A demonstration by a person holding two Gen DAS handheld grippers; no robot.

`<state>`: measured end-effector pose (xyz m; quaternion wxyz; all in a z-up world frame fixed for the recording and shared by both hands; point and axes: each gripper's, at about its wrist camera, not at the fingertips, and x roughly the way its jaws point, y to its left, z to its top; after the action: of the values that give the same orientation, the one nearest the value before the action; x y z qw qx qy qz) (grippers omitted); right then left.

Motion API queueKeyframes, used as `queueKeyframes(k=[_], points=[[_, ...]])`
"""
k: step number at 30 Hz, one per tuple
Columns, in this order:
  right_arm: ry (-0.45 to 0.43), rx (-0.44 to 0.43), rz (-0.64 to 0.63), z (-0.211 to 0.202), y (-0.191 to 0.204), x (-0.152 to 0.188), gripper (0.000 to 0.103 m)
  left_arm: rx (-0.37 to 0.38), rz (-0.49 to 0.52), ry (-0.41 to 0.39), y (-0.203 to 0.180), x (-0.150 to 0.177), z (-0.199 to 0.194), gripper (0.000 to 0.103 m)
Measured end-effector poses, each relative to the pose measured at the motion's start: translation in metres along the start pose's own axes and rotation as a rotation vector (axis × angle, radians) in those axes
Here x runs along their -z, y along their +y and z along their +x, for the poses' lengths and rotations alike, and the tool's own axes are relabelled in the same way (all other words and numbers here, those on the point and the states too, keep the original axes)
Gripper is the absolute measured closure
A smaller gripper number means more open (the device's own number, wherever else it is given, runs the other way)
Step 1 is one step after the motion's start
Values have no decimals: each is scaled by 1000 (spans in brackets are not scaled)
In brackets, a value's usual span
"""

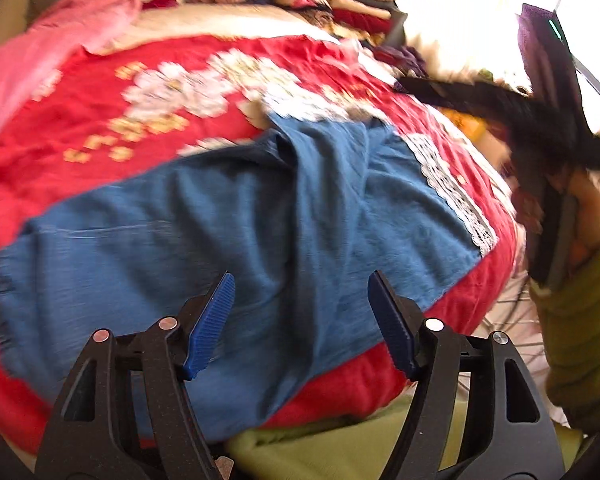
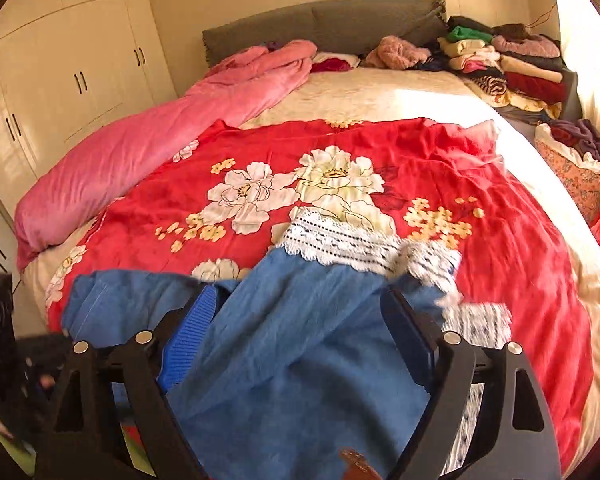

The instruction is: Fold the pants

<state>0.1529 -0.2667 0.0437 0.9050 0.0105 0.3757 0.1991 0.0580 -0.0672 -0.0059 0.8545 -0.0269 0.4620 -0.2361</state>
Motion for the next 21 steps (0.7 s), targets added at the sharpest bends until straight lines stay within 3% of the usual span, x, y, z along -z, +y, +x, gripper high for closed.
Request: queueKeyframes(k=[5,6,8,10,15,19,21], points=[[116,53,-49,74,9,-37,19,23,-22,61,-1,-10,36,45],[133,58,-51,88,11,-42,19,23,-17,70,-2,-10,41,50],[177,68,-47,119,16,-49,19,17,3,83,-5,-10,48,78],[213,93,-32,146,18,-53,19,18,22,99,-7,-9,52,89],[264,189,-3,190,11,-52,22,12,71,108,-11,-3,53,91],[222,151,59,177,-15,-50,74,27,72,109,-9,-1,52,91],[176,95,124,150,-33,-47,89,30,84,106,-8,1,51,91]])
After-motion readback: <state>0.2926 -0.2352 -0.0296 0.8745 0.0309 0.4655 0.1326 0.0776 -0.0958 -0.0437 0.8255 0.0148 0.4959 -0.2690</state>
